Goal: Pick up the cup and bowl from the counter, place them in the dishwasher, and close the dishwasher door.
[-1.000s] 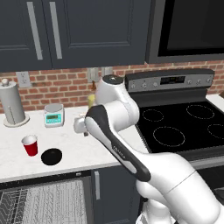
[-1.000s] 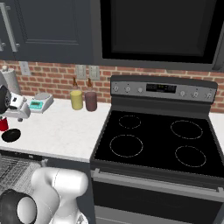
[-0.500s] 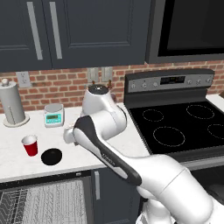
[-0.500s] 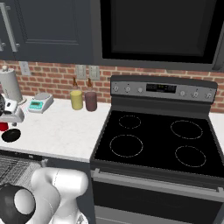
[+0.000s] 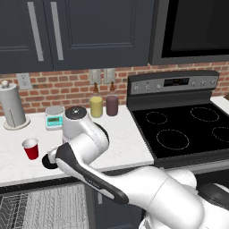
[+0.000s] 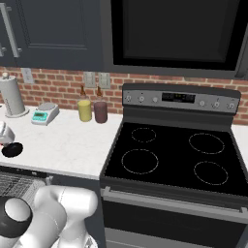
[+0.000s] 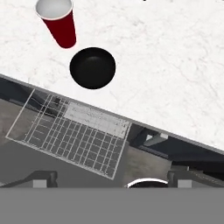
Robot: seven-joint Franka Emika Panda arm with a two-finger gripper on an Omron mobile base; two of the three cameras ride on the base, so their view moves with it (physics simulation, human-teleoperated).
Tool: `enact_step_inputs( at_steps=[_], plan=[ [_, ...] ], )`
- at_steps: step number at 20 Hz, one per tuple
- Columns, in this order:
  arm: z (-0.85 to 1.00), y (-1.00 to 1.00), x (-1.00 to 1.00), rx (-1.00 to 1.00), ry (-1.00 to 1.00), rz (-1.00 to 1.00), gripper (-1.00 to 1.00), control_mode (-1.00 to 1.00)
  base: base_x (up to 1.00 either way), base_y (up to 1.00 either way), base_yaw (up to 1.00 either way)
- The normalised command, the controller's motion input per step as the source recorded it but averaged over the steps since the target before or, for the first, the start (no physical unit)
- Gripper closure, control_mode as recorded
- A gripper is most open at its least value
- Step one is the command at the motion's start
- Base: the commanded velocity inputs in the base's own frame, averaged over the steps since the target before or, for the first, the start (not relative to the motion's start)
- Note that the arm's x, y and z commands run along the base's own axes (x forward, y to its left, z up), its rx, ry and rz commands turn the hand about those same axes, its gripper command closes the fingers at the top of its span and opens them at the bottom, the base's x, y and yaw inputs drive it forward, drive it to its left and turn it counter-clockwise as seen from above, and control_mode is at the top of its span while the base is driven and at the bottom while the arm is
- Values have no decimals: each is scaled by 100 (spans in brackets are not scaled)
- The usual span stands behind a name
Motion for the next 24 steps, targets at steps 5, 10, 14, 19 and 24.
enact_step_inputs(
  at_steps=[5,10,14,19,24],
  plan=[
    [-2,45,0,-7,0,3,-100,-100,0,0,0],
    [0,40,0,-8,0,3,-100,-100,0,0,0],
    [-5,33,0,-8,0,6,-100,-100,0,0,0],
    [-12,18,0,-2,-1,10,-100,-100,0,0,0],
    [-17,17,0,0,-4,10,-100,-100,0,0,0]
  ],
)
